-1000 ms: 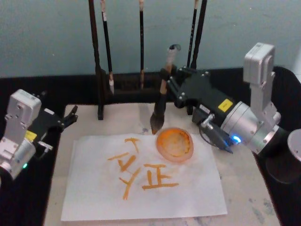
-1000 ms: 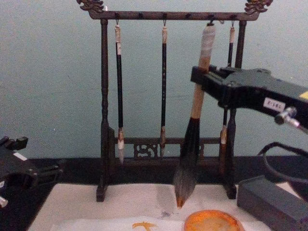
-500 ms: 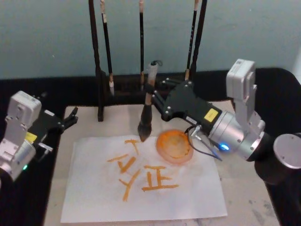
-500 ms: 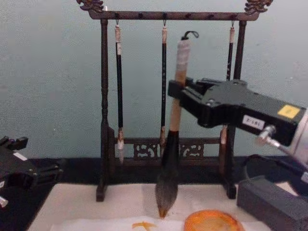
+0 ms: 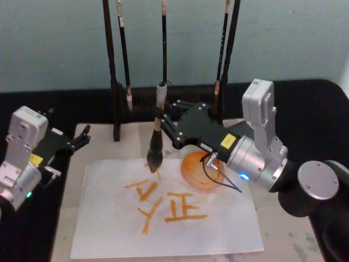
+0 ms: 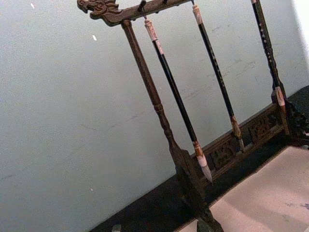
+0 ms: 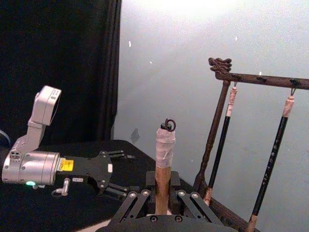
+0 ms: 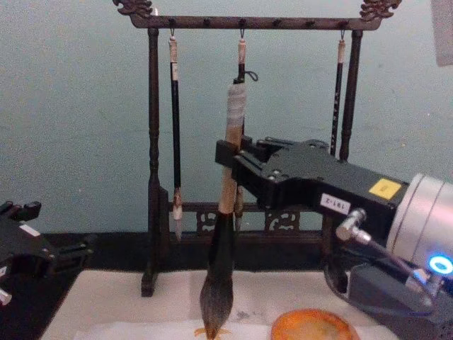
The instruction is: Pick up the brush from the inkstone, write on the paper, then place the brush back to its original position.
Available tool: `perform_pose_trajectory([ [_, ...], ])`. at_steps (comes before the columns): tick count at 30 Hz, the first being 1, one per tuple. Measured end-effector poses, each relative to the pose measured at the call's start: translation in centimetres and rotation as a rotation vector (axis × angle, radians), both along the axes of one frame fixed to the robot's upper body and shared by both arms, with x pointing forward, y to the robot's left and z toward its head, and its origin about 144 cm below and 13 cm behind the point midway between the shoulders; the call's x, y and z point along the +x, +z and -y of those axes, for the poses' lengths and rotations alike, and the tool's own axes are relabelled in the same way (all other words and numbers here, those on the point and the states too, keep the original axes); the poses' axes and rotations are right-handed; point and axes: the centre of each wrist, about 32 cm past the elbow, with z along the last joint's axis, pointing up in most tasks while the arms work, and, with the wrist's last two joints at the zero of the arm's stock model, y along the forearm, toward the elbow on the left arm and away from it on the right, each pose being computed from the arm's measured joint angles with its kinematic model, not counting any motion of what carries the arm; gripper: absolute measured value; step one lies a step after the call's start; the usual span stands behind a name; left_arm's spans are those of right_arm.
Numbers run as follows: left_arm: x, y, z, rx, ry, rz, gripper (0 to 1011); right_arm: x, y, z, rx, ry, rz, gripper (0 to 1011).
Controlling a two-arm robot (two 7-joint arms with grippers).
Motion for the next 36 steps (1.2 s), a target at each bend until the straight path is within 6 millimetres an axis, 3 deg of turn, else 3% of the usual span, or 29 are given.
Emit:
perform_pose_trajectory([
  [36, 0.0, 0.0, 0.0, 0.000, 0.000, 0.000, 1010, 1.1, -2.0, -1.5, -0.018, -0.020, 0.036, 168],
])
